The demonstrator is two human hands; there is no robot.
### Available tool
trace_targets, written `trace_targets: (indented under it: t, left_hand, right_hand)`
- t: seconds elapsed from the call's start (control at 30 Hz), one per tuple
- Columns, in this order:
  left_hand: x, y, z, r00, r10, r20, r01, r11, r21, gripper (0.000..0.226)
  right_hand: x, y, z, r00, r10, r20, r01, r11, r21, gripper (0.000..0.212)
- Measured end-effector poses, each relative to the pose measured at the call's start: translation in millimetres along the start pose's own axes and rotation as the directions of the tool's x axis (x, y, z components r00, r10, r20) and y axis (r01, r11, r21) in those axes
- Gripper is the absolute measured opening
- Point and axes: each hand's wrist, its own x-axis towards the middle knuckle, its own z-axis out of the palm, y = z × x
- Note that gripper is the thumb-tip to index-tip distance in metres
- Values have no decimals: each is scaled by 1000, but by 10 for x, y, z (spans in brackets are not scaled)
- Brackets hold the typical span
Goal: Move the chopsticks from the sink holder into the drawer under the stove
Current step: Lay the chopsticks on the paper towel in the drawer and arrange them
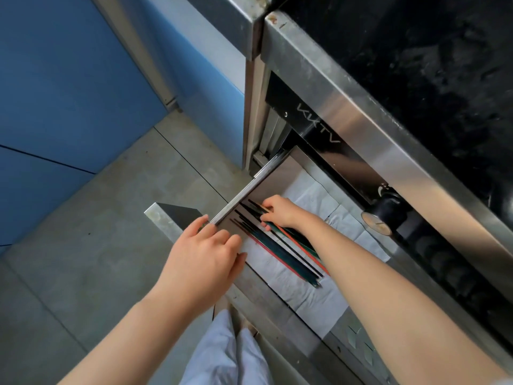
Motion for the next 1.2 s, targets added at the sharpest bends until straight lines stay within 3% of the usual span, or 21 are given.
trace_targets:
  t: [0.13, 0.33, 0.7, 1.03, 1.2]
  left_hand:
    - [-92, -60, 122, 985, 114, -133, -110, 993, 42, 48]
    - [-131, -118, 322, 919, 158, -362, -198, 977, -75, 43]
    - [-133, -279, 345, 845, 425, -324, -426, 902, 71, 51]
    - [-307, -219, 442, 855, 379, -353, -370, 924, 97, 40]
    - [-268, -203, 492, 835, 381, -398, -365, 924, 119, 37]
  right_hand:
    - [16, 4, -77, 999, 7, 48, -3, 996, -90, 7]
    - [26, 1, -54, 999, -33, -42, 23, 976, -217, 20]
    - [4, 59, -46, 948, -142, -284, 51, 951, -306, 30]
    - [-97, 272, 54, 914, -197, -353, 44, 916, -398, 24]
    - [-186, 358, 192, 852, -225, -473, -60, 855, -515, 32]
